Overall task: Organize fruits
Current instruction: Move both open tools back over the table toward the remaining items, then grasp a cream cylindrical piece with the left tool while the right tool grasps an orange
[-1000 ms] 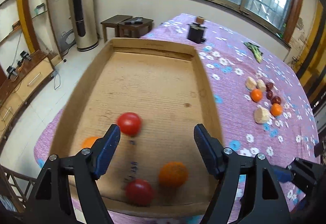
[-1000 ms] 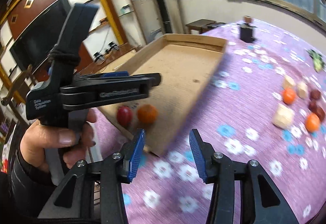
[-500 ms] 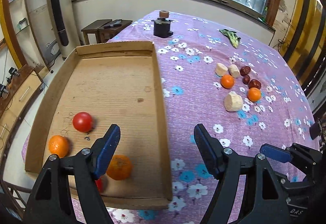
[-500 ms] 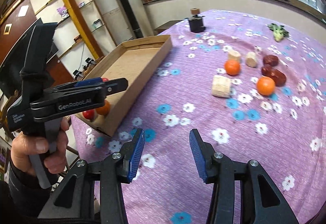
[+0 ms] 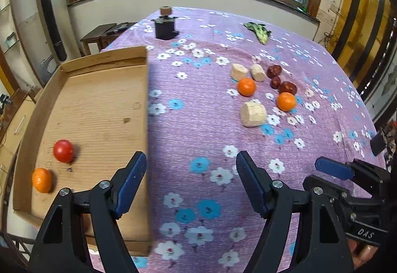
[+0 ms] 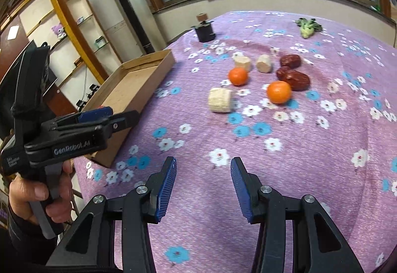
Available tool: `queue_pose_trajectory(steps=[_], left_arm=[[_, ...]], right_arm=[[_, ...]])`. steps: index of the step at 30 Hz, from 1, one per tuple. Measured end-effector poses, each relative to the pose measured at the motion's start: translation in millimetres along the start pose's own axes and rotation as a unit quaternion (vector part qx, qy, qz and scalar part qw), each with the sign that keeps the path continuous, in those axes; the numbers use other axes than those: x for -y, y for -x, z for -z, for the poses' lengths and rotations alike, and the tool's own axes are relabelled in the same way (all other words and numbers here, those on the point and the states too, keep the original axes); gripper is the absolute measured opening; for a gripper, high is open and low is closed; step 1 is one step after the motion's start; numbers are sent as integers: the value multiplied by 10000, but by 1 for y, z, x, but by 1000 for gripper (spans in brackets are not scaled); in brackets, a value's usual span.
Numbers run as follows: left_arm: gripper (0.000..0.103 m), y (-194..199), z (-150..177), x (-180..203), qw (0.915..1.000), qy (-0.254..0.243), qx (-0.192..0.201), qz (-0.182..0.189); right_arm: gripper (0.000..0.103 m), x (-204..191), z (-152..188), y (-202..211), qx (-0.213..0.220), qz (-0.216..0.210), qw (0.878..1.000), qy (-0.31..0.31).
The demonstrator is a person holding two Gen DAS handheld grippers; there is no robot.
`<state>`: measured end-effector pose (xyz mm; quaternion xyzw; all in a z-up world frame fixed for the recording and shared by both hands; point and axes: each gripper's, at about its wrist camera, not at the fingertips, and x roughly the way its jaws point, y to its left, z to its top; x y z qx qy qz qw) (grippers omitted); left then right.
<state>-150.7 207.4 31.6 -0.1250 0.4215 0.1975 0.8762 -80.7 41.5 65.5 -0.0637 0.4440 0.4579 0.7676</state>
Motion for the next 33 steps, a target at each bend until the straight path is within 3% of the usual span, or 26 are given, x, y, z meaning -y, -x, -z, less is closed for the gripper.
queue_pose_trajectory(steps=[11, 21, 28, 33], left_arm=[[75, -16, -6, 26, 9995, -190, -148, 201], [75, -52, -27, 53, 9979, -274, -274, 525], [74, -84, -46, 63, 9972, -195, -412, 594], [72, -102, -50, 55, 9964, -45, -507, 681]], right_arm=[[47, 27, -4, -2, 65, 247, 9994, -228], [47, 66, -49, -32, 116, 817, 9958, -400], [47, 79, -74, -62, 15, 943, 9945, -458], [47, 90, -78, -72, -4, 723, 9953, -646]])
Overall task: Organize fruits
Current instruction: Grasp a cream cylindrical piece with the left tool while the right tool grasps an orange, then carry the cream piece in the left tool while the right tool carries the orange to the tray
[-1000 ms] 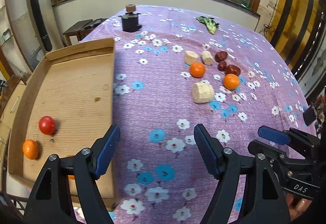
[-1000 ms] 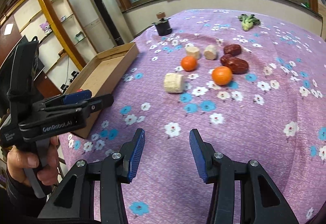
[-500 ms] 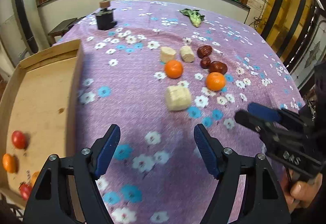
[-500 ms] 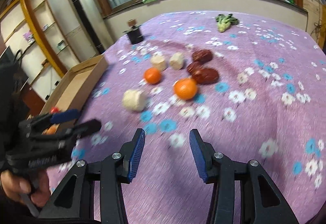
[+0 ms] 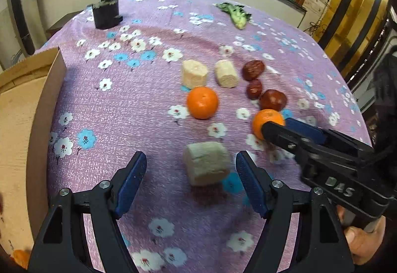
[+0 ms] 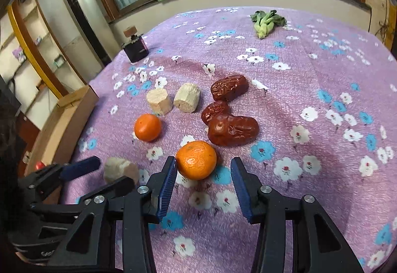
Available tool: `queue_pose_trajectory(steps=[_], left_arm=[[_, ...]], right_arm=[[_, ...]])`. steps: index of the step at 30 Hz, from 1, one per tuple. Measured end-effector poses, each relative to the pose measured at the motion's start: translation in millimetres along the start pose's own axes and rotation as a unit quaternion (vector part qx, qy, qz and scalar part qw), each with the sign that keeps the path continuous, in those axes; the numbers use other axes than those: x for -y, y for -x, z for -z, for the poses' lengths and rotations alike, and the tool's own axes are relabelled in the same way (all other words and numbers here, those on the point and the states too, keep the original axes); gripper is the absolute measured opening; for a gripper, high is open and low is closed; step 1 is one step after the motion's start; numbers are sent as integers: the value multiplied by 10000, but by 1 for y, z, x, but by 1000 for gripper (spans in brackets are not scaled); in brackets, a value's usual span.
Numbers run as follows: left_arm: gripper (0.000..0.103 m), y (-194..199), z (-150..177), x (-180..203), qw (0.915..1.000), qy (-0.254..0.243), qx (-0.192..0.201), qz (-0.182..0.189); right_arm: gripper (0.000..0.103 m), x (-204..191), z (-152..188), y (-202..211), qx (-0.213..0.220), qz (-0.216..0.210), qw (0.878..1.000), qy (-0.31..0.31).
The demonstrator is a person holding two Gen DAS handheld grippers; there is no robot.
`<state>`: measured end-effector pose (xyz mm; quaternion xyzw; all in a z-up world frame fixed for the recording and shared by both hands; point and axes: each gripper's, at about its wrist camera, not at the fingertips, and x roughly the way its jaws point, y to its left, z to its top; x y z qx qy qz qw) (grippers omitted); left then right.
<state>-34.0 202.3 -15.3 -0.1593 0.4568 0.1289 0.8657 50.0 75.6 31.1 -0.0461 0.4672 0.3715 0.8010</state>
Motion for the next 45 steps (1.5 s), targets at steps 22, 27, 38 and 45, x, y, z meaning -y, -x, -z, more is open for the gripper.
queue_pose_trajectory(steps=[22, 27, 38, 45], left_arm=[[35, 44, 26, -4, 9991, -124, 368, 153], [35, 58, 33, -7, 9988, -116, 469, 86], [35, 89, 45, -28, 9970, 13, 755, -186], [35, 96, 51, -41, 9964, 146, 800, -251]], right_arm=[[32, -31, 39, 50, 287, -134, 9993, 173], [32, -43, 45, 62, 344, -165, 9989, 286], [32, -67, 52, 78, 435, -273, 9975, 480], [32, -87, 59, 79, 396, -388, 9965, 631]])
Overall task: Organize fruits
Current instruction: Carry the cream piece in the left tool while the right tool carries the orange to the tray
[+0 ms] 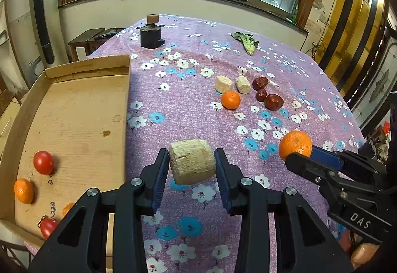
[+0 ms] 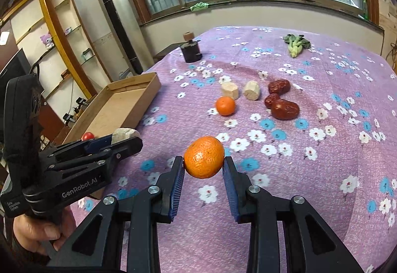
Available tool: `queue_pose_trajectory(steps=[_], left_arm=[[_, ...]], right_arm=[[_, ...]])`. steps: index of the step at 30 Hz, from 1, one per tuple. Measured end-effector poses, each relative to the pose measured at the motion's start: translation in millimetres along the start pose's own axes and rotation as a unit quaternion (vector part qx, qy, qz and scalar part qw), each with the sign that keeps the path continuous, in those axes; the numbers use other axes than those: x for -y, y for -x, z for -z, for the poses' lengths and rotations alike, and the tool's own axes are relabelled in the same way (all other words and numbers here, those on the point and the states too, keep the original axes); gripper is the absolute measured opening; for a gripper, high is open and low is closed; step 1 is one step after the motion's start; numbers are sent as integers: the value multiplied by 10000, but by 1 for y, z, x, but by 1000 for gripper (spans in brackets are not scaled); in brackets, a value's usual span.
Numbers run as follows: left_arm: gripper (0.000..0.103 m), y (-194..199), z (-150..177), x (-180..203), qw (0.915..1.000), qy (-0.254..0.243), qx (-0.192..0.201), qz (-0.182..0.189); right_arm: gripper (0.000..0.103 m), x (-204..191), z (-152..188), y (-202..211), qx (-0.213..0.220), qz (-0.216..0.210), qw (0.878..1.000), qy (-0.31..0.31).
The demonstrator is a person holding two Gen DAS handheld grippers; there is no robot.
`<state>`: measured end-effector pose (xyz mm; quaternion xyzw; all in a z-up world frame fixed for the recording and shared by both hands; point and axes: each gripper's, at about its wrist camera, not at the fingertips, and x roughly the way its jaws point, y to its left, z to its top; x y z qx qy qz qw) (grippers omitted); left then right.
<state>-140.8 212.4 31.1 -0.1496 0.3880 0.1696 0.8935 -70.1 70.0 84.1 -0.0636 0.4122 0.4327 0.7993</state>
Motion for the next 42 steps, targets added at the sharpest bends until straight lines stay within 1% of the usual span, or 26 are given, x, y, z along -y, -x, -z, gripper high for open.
queue_pose_trajectory(steps=[13, 28, 36, 42], left_arm=[[35, 10, 5, -22, 9997, 182, 92, -96], [35, 17, 7, -54, 9987, 446, 159, -195], [35, 21, 8, -77, 9973, 614, 157, -363], [35, 28, 3, -104, 9955, 735, 187, -576]], right_arm=[[32, -33, 1, 0, -37, -155, 9994, 304], [32, -70, 1, -10, -157, -368, 9972, 633], [32, -89, -3, -18, -196, -548, 9953, 780], [32, -107, -8, -30, -276, -797, 9926, 871]])
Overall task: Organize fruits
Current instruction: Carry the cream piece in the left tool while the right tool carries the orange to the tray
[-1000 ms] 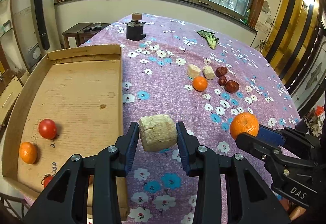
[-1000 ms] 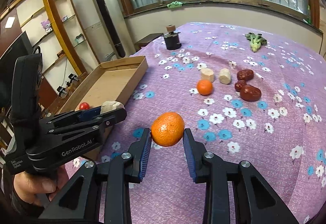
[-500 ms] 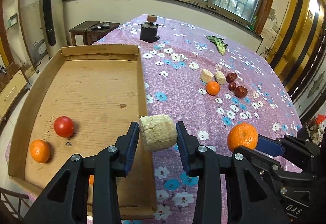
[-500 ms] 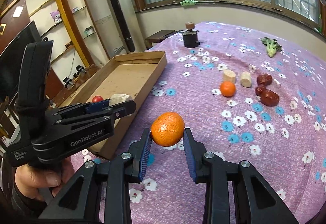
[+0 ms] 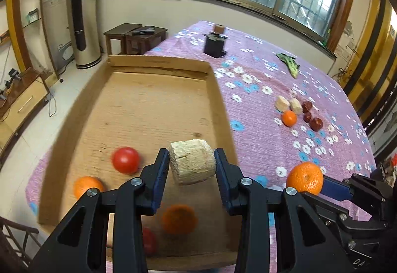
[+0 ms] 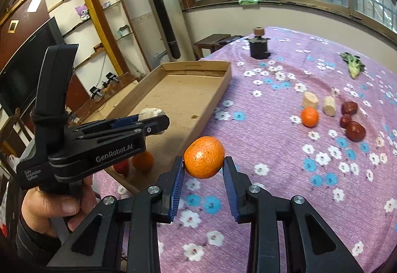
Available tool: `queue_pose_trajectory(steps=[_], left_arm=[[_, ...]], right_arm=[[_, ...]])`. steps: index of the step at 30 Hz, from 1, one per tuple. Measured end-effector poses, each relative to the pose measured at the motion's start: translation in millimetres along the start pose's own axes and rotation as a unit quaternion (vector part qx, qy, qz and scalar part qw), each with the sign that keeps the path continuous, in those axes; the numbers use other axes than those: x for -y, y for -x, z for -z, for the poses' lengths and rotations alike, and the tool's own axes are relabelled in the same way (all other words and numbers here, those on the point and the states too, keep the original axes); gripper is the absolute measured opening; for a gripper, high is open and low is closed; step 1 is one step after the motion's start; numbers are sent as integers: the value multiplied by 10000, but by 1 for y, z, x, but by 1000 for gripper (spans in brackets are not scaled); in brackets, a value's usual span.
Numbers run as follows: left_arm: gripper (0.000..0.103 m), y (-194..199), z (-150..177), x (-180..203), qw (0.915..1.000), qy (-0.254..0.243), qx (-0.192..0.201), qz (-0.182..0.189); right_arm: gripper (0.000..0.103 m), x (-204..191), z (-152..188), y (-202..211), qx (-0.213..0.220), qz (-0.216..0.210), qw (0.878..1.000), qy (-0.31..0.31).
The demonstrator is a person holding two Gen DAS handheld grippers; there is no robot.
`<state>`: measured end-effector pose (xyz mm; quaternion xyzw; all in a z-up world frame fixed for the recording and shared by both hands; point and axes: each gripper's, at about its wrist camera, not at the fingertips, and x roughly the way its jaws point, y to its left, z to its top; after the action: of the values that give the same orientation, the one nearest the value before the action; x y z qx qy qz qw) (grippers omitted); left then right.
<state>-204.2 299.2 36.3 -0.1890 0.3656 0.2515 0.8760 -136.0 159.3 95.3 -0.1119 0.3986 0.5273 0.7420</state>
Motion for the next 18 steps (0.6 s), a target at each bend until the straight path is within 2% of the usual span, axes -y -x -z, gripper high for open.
queue_pose_trajectory(steps=[9, 18], left_arm=[[35, -5, -27, -66, 9976, 337, -23, -611], [35, -28, -29, -89, 9958, 514, -273, -713]], right_arm=[[32, -42, -22, -40, -216, -429, 9984, 307], [32, -57, -34, -94, -589, -405, 9963, 482]])
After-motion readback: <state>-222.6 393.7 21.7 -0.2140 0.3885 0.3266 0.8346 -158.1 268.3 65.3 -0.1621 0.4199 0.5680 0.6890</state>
